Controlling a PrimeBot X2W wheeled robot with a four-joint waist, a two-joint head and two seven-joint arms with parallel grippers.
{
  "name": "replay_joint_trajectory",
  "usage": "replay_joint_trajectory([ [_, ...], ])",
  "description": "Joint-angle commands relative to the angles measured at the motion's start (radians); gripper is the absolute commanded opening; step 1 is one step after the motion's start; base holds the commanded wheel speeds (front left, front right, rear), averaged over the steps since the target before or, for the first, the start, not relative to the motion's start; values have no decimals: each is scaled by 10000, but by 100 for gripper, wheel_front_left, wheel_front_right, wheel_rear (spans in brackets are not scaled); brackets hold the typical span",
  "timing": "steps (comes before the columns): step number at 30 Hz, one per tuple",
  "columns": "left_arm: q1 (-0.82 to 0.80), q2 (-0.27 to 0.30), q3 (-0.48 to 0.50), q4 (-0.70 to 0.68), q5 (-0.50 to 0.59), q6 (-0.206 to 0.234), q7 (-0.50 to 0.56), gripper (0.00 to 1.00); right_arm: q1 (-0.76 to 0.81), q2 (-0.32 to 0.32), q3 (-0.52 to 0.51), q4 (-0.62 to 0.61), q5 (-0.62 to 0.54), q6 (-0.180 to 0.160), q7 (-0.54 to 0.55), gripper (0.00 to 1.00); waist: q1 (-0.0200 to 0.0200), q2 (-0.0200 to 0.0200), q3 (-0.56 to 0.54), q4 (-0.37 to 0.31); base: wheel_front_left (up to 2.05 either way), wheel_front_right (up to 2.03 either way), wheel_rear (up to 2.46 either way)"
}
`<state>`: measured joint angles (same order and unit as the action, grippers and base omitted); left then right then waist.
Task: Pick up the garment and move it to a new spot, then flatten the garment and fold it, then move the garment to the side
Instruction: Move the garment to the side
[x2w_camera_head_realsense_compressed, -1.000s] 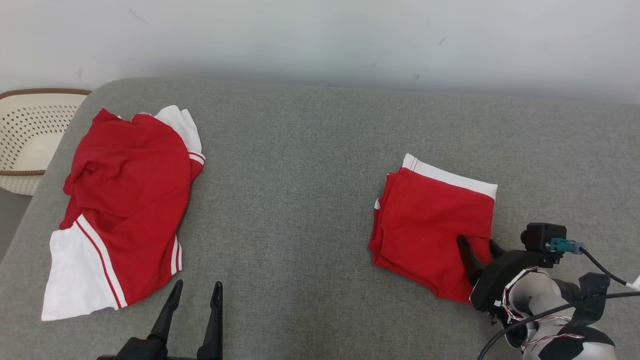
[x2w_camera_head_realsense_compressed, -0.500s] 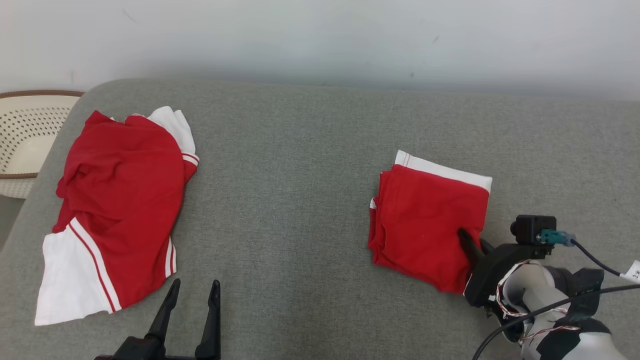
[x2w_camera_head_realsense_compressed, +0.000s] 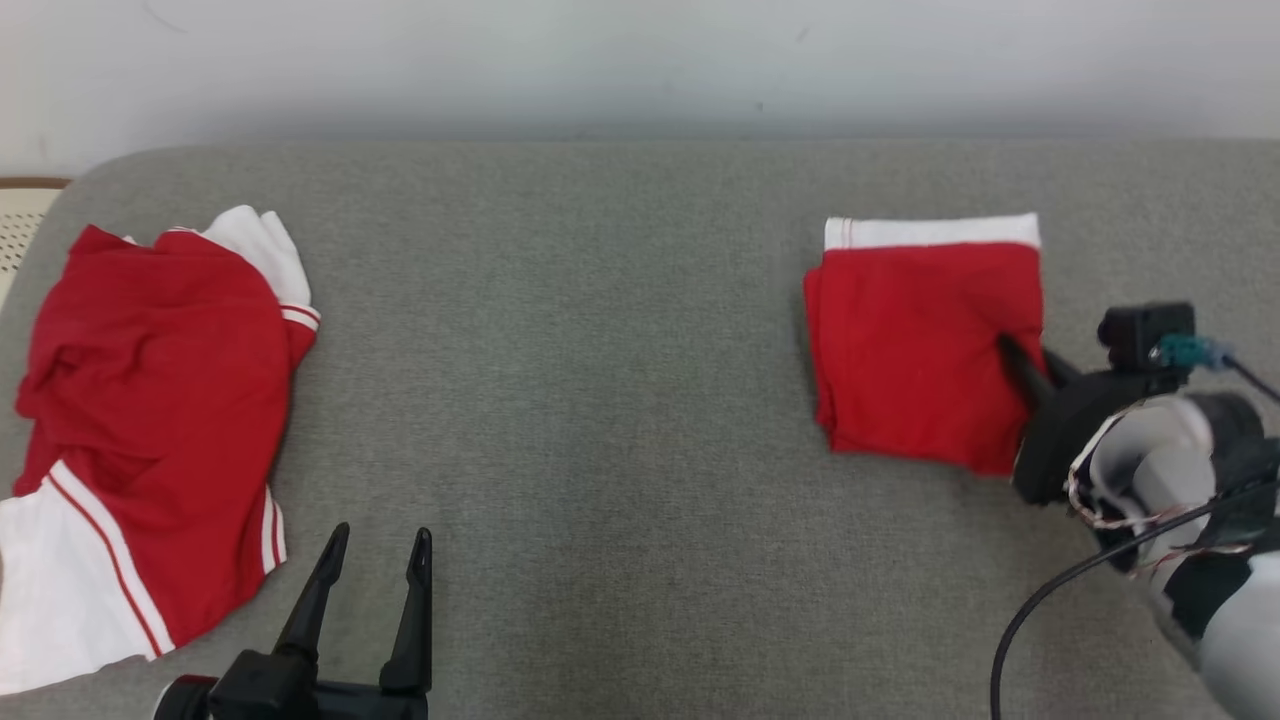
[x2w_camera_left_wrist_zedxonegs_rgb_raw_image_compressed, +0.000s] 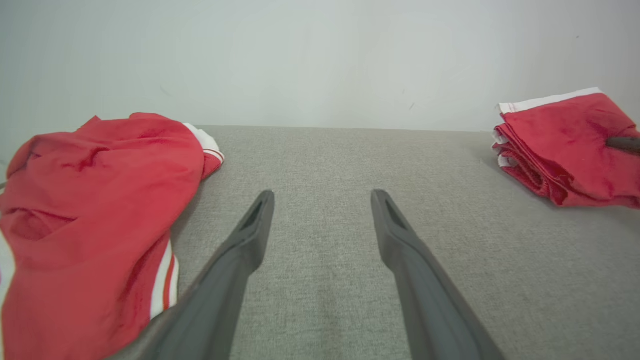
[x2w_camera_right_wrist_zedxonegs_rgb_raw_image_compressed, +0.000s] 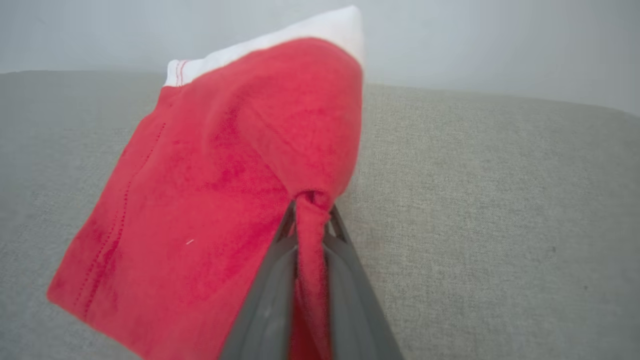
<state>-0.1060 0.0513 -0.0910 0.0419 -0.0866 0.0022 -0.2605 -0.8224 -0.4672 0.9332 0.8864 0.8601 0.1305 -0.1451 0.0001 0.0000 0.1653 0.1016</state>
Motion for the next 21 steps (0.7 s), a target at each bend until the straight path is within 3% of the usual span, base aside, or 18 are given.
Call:
replay_joint_trajectory([
  [1,-102,50,62,-58,44,-13,-30,100,-252,-161,116,-22,-73,4,2,0,-1,0,340,-323,0,0,0],
  [10,-658,297,240,-498,370,-161,-30,100,-1995,-1465,1273,112,28,2,170,0,-1,0,1365,-814,0,0,0],
  [21,-674,654,416,-1398,621,-116,-31,100,-3276,-2887,2215,415,435,1,405,0,-1,0,2135,-946,0,0,0],
])
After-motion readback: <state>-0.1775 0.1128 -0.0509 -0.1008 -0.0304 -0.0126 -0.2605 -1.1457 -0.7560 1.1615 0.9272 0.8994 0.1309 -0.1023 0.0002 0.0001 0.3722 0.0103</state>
